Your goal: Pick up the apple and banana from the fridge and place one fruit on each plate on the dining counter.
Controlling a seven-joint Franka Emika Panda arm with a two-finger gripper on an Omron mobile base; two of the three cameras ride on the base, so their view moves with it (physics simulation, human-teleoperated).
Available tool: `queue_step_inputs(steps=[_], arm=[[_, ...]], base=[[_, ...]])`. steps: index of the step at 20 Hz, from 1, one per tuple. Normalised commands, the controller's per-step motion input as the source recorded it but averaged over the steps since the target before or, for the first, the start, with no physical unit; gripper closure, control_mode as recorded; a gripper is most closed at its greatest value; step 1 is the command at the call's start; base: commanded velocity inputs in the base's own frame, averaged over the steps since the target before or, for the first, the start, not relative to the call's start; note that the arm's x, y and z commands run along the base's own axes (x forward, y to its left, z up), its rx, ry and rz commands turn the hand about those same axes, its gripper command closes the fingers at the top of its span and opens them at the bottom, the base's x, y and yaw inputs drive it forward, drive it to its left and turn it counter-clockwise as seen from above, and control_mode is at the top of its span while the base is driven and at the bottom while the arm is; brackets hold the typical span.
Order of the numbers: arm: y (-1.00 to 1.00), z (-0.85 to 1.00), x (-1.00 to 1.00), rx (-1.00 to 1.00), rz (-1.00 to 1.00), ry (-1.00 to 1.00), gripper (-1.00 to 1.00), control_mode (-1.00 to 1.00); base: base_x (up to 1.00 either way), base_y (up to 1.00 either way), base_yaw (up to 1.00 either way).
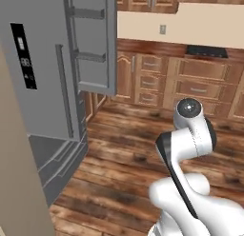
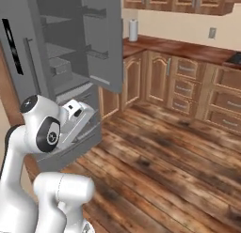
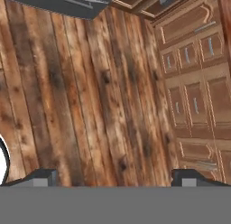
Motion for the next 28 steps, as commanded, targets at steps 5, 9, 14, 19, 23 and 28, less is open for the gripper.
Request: queue_step_inputs(steps=[5, 9, 14, 19, 23, 28], arm=[[0.00, 0.00, 0.00, 0.00, 0.00, 0.00, -1.00, 1.00], [0.00, 0.00, 0.00, 0.00, 0.00, 0.00, -1.00, 1.00], [0.00, 0.00, 0.00, 0.00, 0.00, 0.00, -1.00, 1.00], [0.00, 0.00, 0.00, 0.00, 0.00, 0.00, -1.00, 1.00], [0.00, 0.00, 0.00, 0.00, 0.00, 0.00, -1.00, 1.00], [0.00, 0.00, 0.00, 0.00, 0.00, 0.00, -1.00, 1.00]], base=[[0.92, -0.17, 0.32], [0.63, -0.13, 0.32], [0.30, -0.09, 0.31], [0.27, -0.01, 0.33], [0.46, -0.15, 0.37], [0.70, -0.27, 0.33]])
